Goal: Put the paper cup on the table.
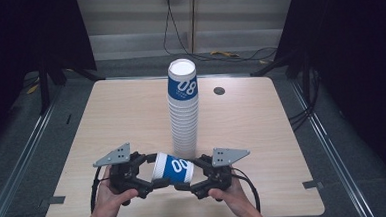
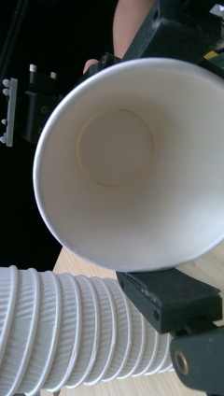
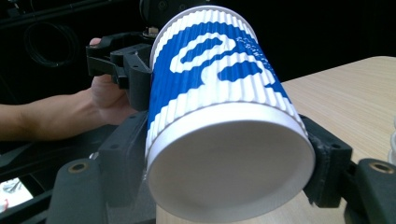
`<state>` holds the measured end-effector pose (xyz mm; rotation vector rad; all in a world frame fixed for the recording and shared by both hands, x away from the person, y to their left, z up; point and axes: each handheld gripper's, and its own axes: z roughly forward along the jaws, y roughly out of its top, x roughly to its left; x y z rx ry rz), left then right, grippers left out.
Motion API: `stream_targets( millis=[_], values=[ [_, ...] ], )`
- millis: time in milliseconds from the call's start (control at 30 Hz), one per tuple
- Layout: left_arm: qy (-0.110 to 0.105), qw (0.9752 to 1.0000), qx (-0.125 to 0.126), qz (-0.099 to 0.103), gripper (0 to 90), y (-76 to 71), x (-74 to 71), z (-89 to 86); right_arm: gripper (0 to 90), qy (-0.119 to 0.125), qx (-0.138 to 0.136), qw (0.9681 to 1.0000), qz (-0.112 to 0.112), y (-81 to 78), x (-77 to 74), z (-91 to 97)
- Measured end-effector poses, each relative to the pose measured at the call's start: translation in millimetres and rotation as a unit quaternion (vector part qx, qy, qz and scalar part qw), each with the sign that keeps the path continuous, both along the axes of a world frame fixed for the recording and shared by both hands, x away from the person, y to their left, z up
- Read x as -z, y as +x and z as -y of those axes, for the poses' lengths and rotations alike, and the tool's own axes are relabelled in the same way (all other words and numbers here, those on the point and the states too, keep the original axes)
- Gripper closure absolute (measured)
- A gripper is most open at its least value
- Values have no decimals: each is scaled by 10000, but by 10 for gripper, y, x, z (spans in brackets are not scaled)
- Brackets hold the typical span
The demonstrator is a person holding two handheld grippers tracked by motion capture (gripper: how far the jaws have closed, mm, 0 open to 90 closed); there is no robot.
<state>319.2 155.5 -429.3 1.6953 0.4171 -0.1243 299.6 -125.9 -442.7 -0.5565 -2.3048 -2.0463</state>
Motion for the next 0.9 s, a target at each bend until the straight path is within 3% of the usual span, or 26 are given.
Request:
stream_targets(
  millis=[133, 367, 900],
  values=[
    [34, 10000, 49, -35, 125, 19, 7, -8, 274, -59, -21, 9999, -95, 13, 3, 4],
    [79, 9999, 34, 135, 147, -8, -1, -14, 251, -222, -82, 9994, -242, 24, 19, -12],
    [82, 9999, 51, 109, 167, 13, -15, -28, 169, -563, -63, 9966, -595, 80, 74, -61]
  ],
)
